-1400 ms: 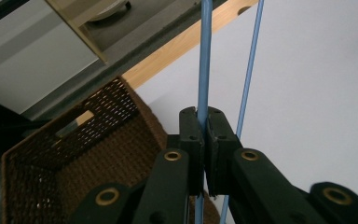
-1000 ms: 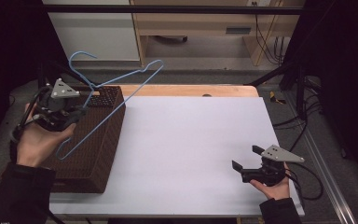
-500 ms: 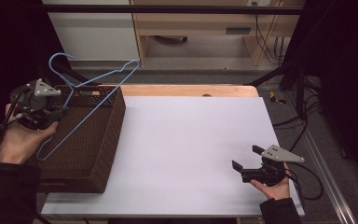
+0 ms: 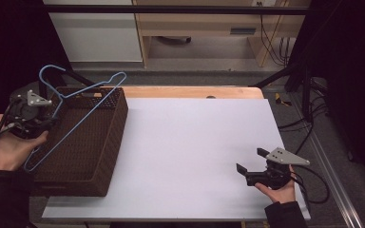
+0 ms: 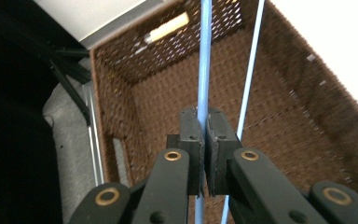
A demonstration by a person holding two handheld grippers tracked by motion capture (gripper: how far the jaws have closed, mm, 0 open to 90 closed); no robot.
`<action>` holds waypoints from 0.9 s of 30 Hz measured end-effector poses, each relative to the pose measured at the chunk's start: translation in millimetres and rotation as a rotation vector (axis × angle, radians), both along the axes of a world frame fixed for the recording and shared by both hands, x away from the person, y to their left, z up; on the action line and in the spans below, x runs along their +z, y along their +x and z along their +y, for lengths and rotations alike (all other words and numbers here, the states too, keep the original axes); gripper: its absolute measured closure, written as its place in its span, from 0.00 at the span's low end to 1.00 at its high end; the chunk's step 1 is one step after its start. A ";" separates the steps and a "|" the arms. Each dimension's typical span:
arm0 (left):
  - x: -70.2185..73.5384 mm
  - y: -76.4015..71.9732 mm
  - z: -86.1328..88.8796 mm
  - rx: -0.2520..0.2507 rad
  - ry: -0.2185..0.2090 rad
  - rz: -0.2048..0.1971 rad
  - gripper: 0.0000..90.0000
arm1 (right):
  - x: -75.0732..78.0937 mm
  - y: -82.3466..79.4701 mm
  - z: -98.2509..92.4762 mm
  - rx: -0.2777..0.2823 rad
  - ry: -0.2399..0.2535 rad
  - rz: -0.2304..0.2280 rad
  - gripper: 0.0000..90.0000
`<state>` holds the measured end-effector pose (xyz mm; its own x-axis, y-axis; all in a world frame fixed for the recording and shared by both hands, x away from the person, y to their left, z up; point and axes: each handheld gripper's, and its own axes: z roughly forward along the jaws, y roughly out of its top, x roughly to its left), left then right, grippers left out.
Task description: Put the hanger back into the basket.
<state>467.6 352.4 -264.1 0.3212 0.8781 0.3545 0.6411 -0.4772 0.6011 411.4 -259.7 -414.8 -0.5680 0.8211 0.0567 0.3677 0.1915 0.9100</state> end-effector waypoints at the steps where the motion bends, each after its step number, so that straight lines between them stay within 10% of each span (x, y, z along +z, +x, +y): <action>1: -2.6 0.2 2.8 0.004 -0.001 0.001 0.97 | 0.0 -0.1 0.1 -0.002 0.001 0.001 0.04; 27: -76.3 18.6 11.3 0.037 0.049 0.132 0.97 | -0.5 0.2 0.3 -0.001 -0.005 0.003 0.04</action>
